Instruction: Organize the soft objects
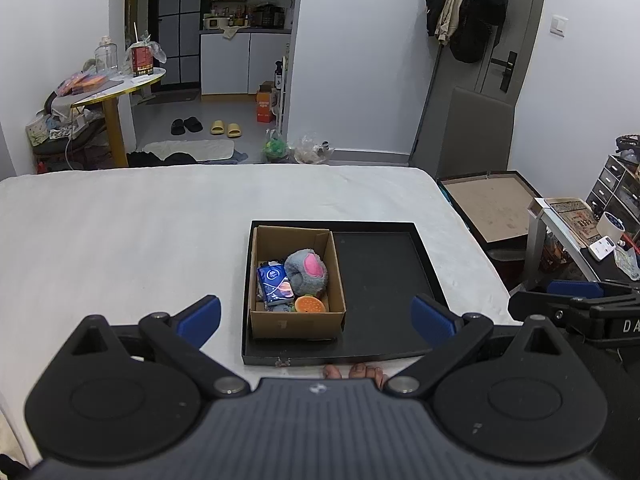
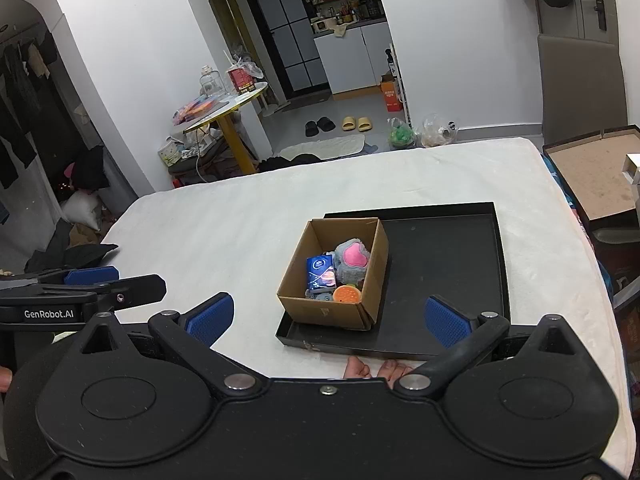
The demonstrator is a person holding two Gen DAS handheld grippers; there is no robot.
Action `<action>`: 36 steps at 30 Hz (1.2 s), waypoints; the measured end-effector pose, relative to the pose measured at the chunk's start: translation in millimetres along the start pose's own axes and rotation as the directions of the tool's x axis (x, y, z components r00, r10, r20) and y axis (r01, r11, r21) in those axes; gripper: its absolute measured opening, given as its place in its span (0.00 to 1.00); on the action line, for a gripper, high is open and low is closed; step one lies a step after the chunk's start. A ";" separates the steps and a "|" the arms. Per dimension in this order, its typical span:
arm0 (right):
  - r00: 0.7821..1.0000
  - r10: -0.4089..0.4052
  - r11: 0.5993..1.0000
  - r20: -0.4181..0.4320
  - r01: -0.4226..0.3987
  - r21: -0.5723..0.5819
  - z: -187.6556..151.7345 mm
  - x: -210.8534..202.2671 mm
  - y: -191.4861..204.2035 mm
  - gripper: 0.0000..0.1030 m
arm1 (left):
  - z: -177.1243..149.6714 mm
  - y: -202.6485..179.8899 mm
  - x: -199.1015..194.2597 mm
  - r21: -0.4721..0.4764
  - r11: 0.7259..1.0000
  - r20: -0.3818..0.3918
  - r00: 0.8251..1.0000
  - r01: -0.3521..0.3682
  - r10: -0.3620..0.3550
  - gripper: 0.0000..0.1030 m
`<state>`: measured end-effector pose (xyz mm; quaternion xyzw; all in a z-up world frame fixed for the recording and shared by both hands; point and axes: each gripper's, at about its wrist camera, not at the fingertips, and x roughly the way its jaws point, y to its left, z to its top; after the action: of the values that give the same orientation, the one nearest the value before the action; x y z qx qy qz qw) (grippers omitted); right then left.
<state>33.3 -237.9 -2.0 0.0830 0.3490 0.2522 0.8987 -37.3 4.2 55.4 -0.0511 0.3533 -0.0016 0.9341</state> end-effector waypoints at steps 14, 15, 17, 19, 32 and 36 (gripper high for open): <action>1.000 -0.005 1.000 0.001 0.005 0.004 -1.3 0.2 1.9 1.00 | 2.4 0.4 -0.5 0.004 1.000 -0.004 1.000 0.001 -0.001 0.98; 1.000 -0.005 1.000 0.001 0.005 0.004 -1.3 0.2 1.9 1.00 | 2.3 0.1 -0.7 0.005 1.000 -0.003 1.000 0.000 0.000 0.98; 1.000 -0.006 1.000 0.000 0.006 0.003 -1.3 0.2 1.9 1.00 | 2.4 -0.2 -1.1 0.006 1.000 -0.002 1.000 -0.002 0.002 0.98; 1.000 -0.006 1.000 0.001 0.006 0.003 -1.3 0.2 1.8 1.00 | 2.5 -0.6 -1.4 0.008 1.000 -0.002 1.000 -0.002 0.002 0.98; 1.000 -0.009 1.000 0.004 0.009 0.000 -1.8 -0.7 2.7 1.00 | 3.1 0.2 -1.8 0.003 1.000 -0.001 1.000 -0.001 0.001 0.98; 1.000 -0.012 1.000 0.005 0.012 -0.001 -1.9 -1.1 3.3 1.00 | 2.6 0.1 -1.8 0.004 1.000 0.000 1.000 -0.001 0.001 0.98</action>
<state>30.0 -235.6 -1.7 0.0809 0.3471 0.2468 0.9012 -36.9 4.6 58.5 -0.0490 0.3534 -0.0019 0.9342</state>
